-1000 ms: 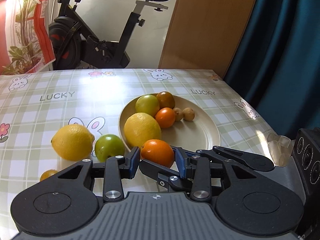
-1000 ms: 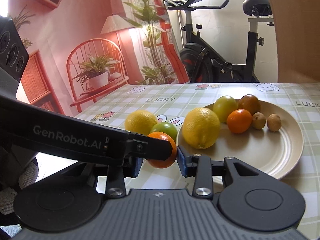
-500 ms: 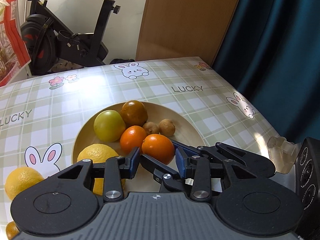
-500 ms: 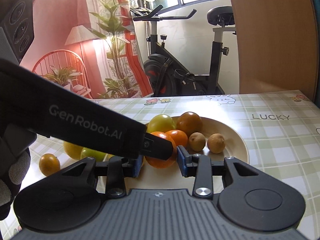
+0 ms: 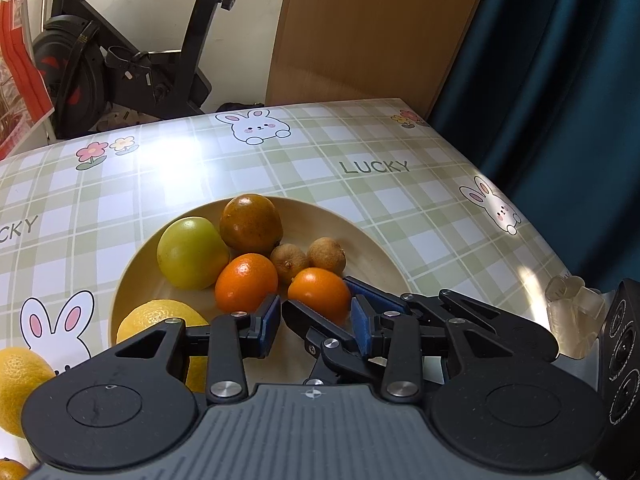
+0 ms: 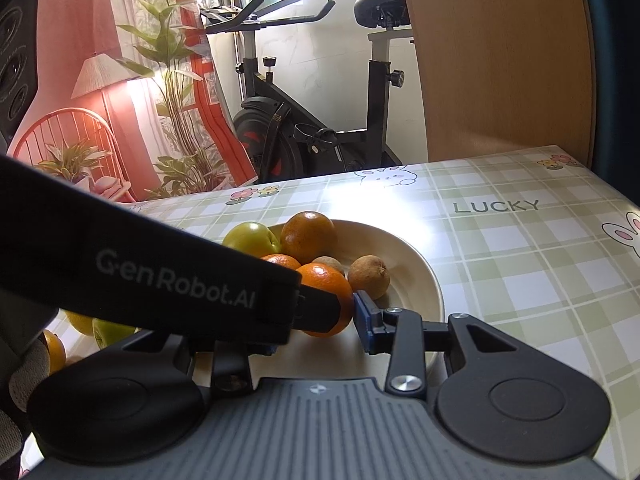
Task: Organize fruits
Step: 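Open the left tool to release the orange and move back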
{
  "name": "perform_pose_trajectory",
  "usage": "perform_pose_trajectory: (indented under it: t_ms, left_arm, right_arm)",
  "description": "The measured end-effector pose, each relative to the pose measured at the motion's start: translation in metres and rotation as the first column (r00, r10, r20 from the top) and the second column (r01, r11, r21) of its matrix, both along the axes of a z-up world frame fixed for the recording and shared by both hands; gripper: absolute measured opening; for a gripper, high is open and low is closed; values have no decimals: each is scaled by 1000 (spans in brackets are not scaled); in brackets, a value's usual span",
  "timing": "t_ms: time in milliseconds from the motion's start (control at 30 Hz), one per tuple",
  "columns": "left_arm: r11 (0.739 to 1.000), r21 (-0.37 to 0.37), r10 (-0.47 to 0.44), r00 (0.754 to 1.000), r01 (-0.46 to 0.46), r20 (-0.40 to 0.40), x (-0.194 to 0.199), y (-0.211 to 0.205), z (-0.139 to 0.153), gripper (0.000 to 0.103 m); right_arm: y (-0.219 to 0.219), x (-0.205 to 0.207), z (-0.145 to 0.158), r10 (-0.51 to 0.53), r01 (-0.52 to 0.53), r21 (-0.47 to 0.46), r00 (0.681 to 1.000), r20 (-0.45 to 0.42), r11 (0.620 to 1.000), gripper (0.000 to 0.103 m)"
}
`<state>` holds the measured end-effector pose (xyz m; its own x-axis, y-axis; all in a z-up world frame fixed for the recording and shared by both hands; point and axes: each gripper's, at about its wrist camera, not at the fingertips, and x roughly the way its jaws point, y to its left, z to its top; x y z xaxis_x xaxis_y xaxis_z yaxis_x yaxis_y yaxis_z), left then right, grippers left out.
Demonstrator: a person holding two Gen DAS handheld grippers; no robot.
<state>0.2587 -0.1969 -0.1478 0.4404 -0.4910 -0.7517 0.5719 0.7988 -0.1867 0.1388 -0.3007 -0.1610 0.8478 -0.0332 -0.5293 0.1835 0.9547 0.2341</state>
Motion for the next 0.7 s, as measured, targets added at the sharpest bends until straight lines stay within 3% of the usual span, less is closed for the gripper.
perform_pose_trajectory:
  t_ms: [300,533,700]
  left_arm:
    - [998,-51,25,999,-23,47,-10,29,25,41]
    - [989,-110,113,988,-101,106,-15,91,56,41]
    - [979,-113,183,975,-169,123,-22,139,64,41]
  right_arm:
    - [4,-12,4,-58,60,-41,997,51,997,42]
    - [7,-17,8,-42,49,-66,994,100,997,42]
    - [9,-25,10,-34,43,-64,990,139,997,42]
